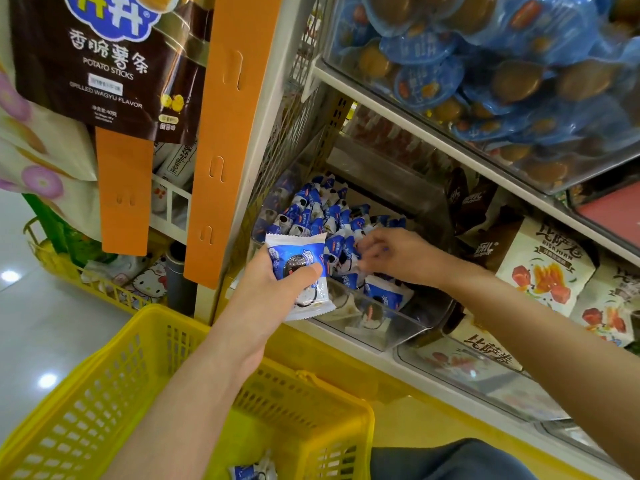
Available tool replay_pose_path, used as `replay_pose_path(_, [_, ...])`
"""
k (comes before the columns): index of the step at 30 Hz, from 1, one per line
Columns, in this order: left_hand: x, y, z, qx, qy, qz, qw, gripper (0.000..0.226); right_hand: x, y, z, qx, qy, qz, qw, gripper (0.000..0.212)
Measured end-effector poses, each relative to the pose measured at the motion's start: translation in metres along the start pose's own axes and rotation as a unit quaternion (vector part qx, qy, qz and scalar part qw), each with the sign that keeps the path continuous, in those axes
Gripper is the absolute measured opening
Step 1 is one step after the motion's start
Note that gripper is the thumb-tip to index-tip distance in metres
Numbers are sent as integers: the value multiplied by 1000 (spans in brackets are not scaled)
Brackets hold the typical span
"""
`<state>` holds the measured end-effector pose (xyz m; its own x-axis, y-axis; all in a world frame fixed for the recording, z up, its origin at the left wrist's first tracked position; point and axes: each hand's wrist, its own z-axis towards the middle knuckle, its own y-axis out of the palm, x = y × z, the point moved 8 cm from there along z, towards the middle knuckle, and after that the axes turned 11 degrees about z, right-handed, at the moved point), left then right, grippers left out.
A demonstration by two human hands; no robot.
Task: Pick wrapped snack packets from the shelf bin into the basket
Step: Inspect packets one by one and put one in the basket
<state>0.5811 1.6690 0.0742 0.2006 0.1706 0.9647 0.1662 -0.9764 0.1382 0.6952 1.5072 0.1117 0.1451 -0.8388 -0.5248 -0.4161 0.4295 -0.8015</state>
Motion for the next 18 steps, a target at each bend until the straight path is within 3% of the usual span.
replay_pose_path(4, [0, 1, 0, 3, -4, 1, 1000, 20, 17, 4, -13, -102, 43, -211, 971, 32])
replay_pose_path(6, [0, 2, -1, -3, -6, 2, 1000, 22, 21, 8, -15, -103, 41, -245, 963, 31])
replay_pose_path(10, [2, 1, -4, -8, -4, -2, 1000, 30, 12, 10, -15, -71, -2, -222, 972, 15])
replay_pose_path(18, [5, 2, -5, -15, -2, -16, 1000, 27, -3, 4, -19, 7, -84, -94, 992, 17])
